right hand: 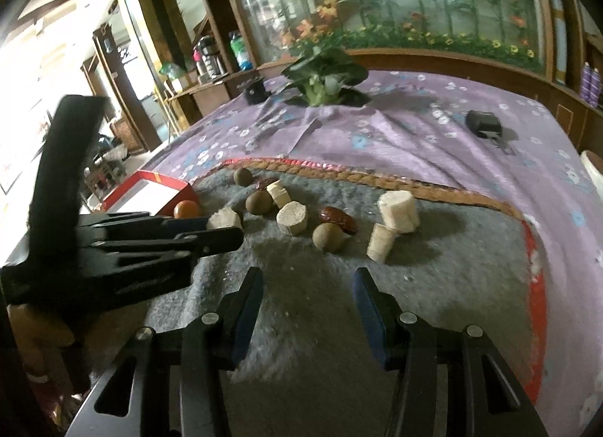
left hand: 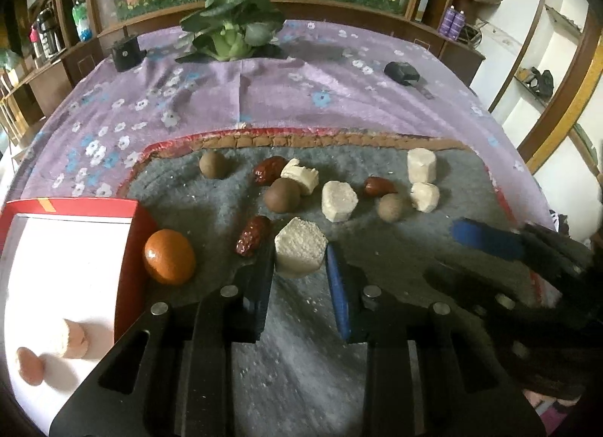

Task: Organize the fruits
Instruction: 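Return the left gripper to the mat and grasp a white hexagonal cube, then carry the white cube with the left gripper while the right gripper carries a brown kiwi to the tray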

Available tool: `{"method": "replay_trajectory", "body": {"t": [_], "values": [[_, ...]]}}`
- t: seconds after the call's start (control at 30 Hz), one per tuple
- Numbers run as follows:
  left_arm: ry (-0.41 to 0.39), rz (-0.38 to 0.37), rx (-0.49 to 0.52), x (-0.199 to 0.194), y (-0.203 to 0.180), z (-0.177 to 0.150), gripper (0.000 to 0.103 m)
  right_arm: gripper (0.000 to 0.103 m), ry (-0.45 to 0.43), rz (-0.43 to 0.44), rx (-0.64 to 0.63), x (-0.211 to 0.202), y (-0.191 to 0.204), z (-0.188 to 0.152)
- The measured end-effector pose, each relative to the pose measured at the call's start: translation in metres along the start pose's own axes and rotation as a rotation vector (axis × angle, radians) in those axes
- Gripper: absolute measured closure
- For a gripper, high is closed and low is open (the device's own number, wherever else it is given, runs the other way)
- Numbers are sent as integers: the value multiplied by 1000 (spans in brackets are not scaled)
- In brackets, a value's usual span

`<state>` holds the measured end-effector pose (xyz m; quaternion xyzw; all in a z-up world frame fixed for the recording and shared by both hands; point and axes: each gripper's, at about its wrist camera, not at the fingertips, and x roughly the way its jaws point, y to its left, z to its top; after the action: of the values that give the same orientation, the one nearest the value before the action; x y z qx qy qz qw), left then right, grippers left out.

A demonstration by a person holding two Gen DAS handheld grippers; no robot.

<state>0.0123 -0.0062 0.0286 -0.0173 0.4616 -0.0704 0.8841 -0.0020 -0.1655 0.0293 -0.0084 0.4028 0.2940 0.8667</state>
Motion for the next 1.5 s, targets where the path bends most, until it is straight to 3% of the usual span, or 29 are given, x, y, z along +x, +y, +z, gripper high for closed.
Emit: {"method": "replay_trajectory", "body": {"t": [0.43, 0.8, 1.07, 1.5], "values": [[3, -22, -25, -6, 2, -7, 76, 80, 61, -72, -28, 52, -2, 27], [5, -21, -43, -9, 6, -11, 76, 81, 77, -96, -12, 65, -7, 31], [-11, -6, -43, -21, 4, -17, 76, 81, 46, -71, 17, 36, -1, 20], [-51, 26, -66, -52, 9, -38, 76, 81, -14, -28, -3, -17, 48, -6]]}}
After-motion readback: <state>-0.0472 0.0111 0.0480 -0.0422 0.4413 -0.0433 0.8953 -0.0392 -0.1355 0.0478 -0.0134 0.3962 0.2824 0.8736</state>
